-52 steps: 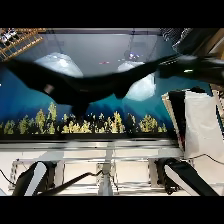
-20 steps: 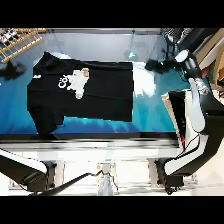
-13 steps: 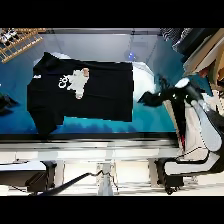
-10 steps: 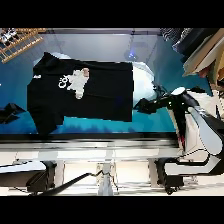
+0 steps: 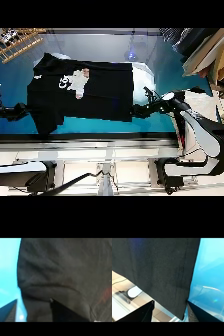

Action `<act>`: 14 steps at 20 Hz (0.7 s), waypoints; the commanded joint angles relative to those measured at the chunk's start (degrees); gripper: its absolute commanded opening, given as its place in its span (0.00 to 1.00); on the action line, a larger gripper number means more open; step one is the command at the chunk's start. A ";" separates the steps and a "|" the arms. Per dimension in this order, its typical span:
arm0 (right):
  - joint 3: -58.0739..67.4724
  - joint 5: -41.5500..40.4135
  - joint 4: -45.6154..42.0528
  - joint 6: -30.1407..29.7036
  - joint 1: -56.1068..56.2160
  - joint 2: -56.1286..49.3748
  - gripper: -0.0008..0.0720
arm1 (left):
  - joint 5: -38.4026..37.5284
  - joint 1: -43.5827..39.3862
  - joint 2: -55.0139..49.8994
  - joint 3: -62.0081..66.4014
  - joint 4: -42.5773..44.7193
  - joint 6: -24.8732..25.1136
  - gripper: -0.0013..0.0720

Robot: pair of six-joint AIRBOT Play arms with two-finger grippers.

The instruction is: Fold the clothes and pants, and hang the long-sleeved shirts on hangers.

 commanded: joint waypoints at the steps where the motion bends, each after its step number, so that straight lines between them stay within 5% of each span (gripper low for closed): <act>1: -0.17 -1.27 -1.66 0.24 0.31 -0.15 0.64 | 0.57 -1.42 -2.01 -0.37 1.36 0.09 0.61; 3: -0.17 -1.03 -1.84 0.04 0.31 -0.15 0.64 | 0.61 -2.23 -2.34 -0.37 1.33 0.52 0.61; 6: -0.17 -0.09 -2.75 -1.16 0.17 0.02 0.64 | 0.61 -2.97 -2.43 -0.37 1.36 0.90 0.46; 8: 0.07 0.66 -2.62 -1.38 -1.01 1.44 0.58 | 0.52 -2.93 -2.43 -0.37 1.40 0.87 0.27; 12: 0.11 2.73 -3.48 -1.25 -5.29 5.33 0.59 | 0.04 -2.43 -2.38 -0.35 1.64 0.90 0.03; 14: -0.61 3.41 -4.59 -1.07 -6.08 4.94 0.59 | -0.87 -2.05 -2.29 -0.35 1.60 0.90 0.03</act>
